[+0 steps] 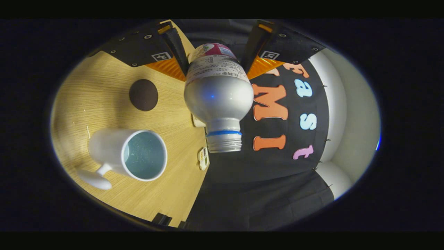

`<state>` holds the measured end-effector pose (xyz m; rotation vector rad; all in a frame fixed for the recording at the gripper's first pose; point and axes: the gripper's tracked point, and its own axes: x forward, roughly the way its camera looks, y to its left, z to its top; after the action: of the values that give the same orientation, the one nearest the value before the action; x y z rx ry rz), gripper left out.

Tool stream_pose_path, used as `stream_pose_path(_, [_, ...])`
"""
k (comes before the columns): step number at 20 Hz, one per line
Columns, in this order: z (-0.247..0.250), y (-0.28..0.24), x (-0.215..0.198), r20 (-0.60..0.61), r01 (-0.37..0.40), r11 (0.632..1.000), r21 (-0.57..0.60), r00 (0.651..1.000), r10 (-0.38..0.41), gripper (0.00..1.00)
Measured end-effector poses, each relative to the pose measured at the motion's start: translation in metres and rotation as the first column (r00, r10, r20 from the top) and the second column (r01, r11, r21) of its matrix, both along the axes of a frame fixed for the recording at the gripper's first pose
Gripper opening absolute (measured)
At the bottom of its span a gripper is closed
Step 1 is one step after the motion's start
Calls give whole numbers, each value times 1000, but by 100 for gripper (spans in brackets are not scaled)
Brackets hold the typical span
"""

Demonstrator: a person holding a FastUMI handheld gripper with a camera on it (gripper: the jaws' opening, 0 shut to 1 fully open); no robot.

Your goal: Take the bottle from table, then pour the juice into the cup, finally place the bottle on the coaster

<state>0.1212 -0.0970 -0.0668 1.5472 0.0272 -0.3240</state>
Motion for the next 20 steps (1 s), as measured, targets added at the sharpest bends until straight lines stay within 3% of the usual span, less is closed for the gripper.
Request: stream_pose_path(20, [9, -11, -2, 0, 72, 964, 255, 997, -75, 77])
